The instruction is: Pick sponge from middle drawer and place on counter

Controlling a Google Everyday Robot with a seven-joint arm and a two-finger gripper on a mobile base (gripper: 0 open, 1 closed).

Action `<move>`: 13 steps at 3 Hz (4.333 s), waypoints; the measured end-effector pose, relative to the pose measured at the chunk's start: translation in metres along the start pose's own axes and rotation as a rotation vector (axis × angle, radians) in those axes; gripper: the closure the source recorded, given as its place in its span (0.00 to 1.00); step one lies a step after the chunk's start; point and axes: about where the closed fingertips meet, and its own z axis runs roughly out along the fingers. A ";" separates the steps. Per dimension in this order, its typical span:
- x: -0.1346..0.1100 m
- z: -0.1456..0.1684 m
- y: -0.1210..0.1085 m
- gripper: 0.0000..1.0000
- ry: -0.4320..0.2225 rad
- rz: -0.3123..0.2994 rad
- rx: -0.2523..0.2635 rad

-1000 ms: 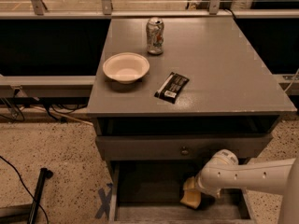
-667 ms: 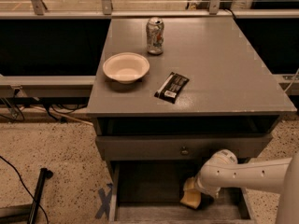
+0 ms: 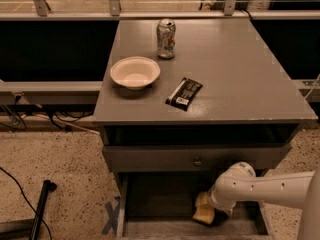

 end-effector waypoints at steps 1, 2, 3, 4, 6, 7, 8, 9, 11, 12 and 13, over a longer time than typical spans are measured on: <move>-0.002 0.001 -0.001 0.23 -0.007 0.002 0.018; -0.003 -0.001 -0.004 0.41 -0.011 0.004 0.052; -0.004 -0.009 -0.007 0.65 -0.011 0.013 0.123; -0.004 -0.028 -0.020 0.88 -0.003 0.004 0.232; -0.026 -0.122 -0.028 1.00 0.073 -0.061 0.466; -0.047 -0.163 -0.002 1.00 0.095 -0.037 0.471; -0.066 -0.216 0.002 1.00 0.147 -0.074 0.464; -0.065 -0.282 -0.011 1.00 0.181 -0.159 0.371; -0.057 -0.284 -0.013 1.00 0.126 -0.177 0.411; -0.040 -0.293 -0.015 1.00 0.023 -0.192 0.581; -0.015 -0.339 -0.018 1.00 -0.024 -0.234 0.713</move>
Offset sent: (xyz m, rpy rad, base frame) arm -0.0007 0.0067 0.0072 0.0974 -0.0141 -0.0012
